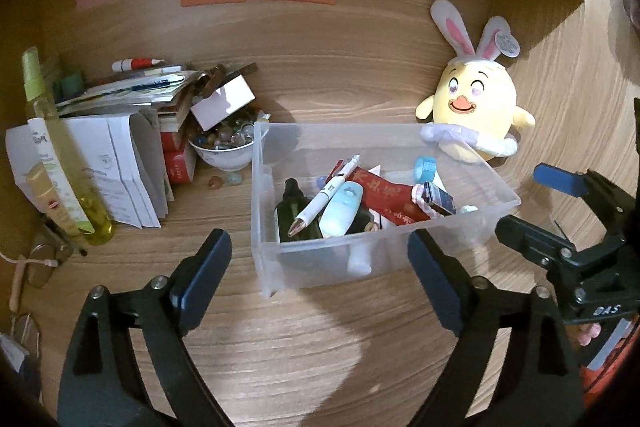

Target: Organize objects

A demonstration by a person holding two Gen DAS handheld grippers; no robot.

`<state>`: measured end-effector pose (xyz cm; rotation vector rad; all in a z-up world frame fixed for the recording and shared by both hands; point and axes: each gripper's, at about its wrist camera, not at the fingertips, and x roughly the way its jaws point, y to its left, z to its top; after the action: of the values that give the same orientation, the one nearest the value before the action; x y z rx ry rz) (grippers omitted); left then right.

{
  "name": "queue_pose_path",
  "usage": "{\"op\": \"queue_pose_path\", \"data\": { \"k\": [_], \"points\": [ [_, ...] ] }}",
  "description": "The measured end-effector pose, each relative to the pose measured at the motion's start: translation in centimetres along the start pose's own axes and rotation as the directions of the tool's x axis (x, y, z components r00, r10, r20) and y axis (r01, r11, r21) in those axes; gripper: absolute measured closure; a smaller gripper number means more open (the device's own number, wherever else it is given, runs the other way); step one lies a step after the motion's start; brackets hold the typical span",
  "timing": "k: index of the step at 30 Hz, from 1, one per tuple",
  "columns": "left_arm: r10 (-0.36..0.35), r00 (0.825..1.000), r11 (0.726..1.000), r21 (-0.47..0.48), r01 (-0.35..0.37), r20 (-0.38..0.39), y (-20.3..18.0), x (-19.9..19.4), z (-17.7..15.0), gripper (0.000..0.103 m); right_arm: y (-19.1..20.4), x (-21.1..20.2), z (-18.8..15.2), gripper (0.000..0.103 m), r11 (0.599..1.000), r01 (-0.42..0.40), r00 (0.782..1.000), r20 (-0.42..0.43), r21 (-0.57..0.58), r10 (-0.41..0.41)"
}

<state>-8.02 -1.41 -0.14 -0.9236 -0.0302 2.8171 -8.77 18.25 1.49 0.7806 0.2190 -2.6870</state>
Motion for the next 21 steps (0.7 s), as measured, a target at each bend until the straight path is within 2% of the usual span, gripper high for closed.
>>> {"op": "queue_pose_path", "data": {
  "k": [21],
  "points": [
    [-0.016, 1.0, 1.0, -0.018, 0.016, 0.003, 0.0, -0.6, -1.3, 0.011, 0.0, -0.5, -1.4, 0.002, 0.999, -0.011, 1.0, -0.012, 0.037, 0.011]
  ]
}}
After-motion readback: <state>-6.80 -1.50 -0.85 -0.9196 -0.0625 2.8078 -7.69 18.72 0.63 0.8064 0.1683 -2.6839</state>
